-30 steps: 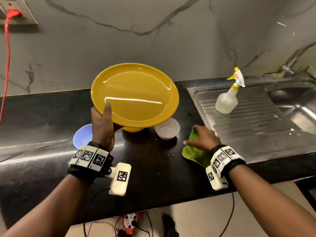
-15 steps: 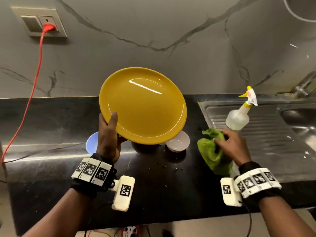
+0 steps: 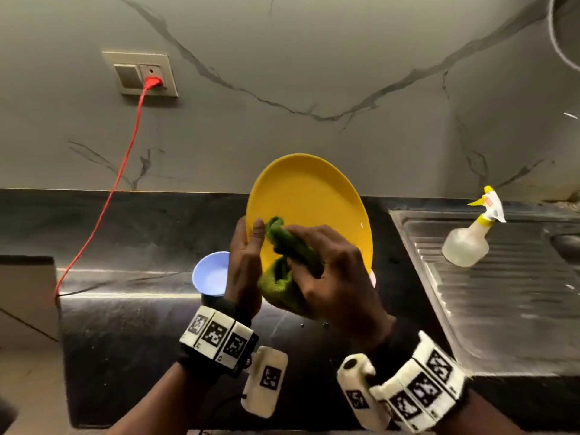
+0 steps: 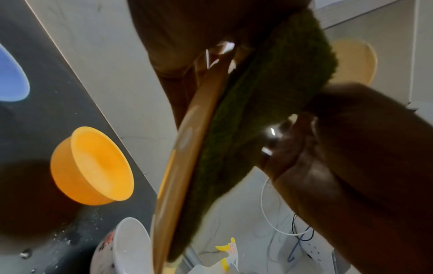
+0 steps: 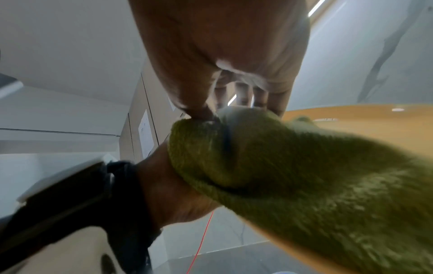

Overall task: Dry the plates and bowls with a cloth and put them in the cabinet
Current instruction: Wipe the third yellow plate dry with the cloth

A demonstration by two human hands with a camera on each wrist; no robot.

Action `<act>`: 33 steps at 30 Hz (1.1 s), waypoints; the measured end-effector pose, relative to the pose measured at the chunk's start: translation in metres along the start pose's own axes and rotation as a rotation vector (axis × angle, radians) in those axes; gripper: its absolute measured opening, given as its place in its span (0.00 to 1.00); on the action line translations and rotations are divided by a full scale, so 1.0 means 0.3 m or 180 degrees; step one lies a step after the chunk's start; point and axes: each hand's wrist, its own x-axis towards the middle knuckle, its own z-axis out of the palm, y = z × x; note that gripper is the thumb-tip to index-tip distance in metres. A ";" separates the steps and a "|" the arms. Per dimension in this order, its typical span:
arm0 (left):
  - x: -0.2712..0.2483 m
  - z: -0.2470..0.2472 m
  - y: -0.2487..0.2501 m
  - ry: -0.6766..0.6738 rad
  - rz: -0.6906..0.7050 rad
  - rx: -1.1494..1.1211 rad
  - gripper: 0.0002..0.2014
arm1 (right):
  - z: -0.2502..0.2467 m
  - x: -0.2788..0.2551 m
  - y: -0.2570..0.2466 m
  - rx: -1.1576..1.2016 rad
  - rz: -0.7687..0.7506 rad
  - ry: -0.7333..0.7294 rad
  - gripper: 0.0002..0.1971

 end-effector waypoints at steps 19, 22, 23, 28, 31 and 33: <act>-0.105 -0.091 0.110 -0.0115 -0.0510 -0.0770 0.32 | 0.184 -0.018 -0.043 0.0578 -0.0417 -0.0795 0.29; -0.107 -0.076 0.109 -0.0165 -0.0288 -0.0773 0.38 | 0.195 0.009 -0.064 0.0374 -0.0619 -0.0011 0.18; -0.108 -0.071 0.112 -0.0210 -0.0201 -0.0720 0.38 | 0.194 0.024 -0.071 0.0368 -0.0613 0.0167 0.17; -0.108 -0.055 0.095 -0.0549 0.0263 -0.0163 0.27 | 0.142 0.152 -0.062 0.0661 0.0047 0.0669 0.19; -0.103 -0.050 0.094 -0.0481 0.0492 0.0029 0.24 | 0.134 0.163 -0.062 0.0726 0.0083 0.0673 0.18; -0.095 -0.061 0.099 -0.0425 0.0539 0.0043 0.25 | 0.150 0.111 -0.074 0.0752 0.0017 0.0391 0.20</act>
